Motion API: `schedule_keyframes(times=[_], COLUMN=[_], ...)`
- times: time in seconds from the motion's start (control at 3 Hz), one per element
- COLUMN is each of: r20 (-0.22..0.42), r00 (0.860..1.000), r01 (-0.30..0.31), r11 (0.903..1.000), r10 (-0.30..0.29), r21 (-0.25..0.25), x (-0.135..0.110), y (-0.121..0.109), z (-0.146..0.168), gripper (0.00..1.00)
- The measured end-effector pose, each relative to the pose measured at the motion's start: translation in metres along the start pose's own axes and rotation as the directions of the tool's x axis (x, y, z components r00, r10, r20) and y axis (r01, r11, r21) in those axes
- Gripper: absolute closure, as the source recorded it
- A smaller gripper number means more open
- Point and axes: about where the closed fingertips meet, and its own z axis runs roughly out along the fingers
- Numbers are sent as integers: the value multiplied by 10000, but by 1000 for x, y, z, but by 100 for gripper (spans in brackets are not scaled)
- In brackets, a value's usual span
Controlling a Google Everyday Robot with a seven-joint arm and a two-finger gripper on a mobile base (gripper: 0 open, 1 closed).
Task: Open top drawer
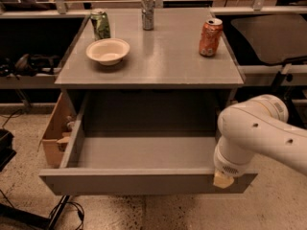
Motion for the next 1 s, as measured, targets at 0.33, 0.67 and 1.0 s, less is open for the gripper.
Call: schedule_keyframes(times=[0.33,0.67,1.0], r20=[-299,-299,-300], r00=[9995,9995,9995], r01=[-63,-63,-63], r11=[10000,10000,10000], r10=[61,61,61], r21=[-65,-66,-66], x=[15,15,15], y=[21,21,21], z=[-8,-8,-8], gripper=[100,100,84])
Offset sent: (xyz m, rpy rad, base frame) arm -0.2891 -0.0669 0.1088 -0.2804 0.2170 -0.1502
